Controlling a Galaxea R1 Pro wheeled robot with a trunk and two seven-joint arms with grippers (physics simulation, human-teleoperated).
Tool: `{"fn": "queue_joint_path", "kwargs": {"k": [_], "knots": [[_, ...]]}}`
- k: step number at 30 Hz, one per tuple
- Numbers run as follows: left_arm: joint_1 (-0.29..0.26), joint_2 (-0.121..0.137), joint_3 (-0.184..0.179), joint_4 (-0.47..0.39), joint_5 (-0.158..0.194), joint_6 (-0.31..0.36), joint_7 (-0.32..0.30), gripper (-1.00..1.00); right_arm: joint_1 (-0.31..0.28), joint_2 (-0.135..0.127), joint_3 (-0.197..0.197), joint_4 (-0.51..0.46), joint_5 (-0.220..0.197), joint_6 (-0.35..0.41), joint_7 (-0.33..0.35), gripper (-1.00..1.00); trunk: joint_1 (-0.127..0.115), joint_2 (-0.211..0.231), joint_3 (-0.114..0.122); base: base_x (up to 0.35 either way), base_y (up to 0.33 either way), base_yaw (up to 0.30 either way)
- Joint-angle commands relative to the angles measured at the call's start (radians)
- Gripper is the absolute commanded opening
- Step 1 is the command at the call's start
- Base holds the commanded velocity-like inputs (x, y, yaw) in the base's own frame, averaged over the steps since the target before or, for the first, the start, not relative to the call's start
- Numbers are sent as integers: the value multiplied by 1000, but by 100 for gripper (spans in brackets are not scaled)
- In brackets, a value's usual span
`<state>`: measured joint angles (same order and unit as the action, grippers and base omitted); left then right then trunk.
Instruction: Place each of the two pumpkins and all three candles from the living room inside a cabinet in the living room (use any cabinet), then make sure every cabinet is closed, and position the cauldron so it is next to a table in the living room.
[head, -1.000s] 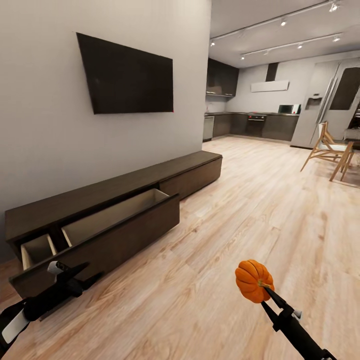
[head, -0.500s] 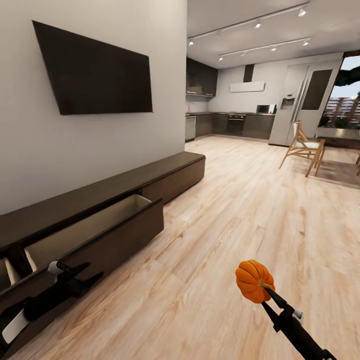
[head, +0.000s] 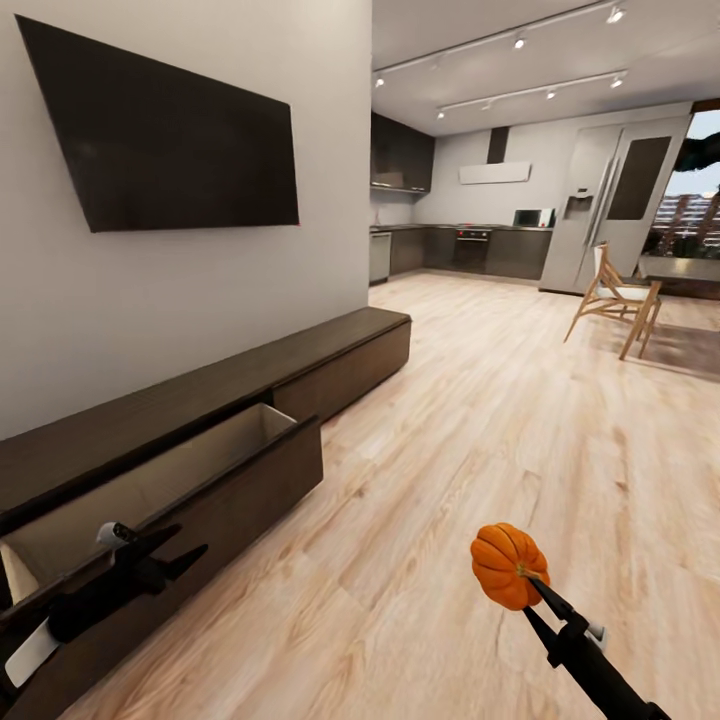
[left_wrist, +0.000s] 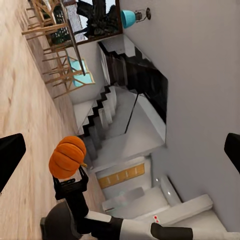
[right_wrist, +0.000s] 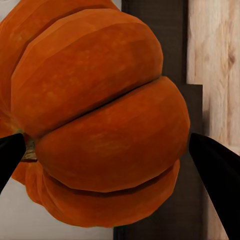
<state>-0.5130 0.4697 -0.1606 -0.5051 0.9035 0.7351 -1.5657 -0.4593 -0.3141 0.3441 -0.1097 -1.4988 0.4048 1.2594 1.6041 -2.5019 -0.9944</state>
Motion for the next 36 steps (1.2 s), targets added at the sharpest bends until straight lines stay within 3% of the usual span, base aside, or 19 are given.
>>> {"fn": "queue_joint_path", "kwargs": {"k": [1, 29, 36], "knots": [[-1, 1, -7, 0, 5, 11, -5, 100, -1, 0, -2, 0, -12, 13, 5, -100, 0, 0, -1, 343, -68, -48], [-1, -9, -10, 0, 3, 10, -5, 100, -1, 0, -2, 1, -12, 18, 2, -100, 0, 0, -1, 278, -186, -235], [-1, -11, -13, 0, 6, 12, -5, 100, -1, -1, -1, 2, -12, 21, -25, -100, 0, 0, -1, 274, -208, -82]]}}
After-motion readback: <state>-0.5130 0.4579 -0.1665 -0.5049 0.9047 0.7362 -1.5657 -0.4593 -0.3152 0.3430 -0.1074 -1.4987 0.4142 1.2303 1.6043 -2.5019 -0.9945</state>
